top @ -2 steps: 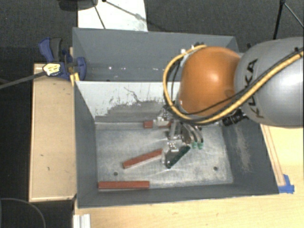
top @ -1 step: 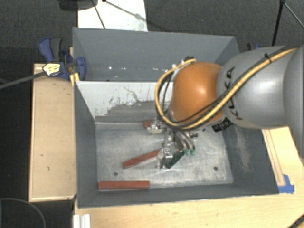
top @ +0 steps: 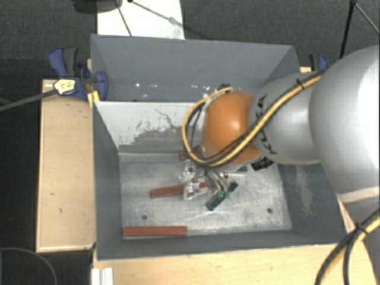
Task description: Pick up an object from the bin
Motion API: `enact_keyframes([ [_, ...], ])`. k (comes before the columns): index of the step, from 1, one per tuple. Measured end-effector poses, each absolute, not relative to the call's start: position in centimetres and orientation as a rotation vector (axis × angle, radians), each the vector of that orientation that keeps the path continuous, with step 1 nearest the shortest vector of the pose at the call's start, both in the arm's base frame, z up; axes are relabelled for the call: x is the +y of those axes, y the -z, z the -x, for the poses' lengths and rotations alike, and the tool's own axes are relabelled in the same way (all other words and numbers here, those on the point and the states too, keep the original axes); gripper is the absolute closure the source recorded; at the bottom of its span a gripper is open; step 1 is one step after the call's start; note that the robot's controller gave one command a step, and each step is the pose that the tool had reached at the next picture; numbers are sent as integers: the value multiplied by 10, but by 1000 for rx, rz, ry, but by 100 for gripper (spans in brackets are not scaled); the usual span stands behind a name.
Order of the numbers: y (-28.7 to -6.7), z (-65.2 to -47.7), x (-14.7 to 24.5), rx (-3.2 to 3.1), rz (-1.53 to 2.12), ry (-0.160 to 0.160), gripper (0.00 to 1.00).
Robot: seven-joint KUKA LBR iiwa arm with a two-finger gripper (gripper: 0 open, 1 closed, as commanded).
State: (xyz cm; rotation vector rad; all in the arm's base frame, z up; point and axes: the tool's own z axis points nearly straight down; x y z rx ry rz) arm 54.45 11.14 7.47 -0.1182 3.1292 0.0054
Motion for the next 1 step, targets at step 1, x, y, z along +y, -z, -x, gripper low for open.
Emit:
enact_keyframes([
  [1,-75,-545,111,3129,115,-5,100],
])
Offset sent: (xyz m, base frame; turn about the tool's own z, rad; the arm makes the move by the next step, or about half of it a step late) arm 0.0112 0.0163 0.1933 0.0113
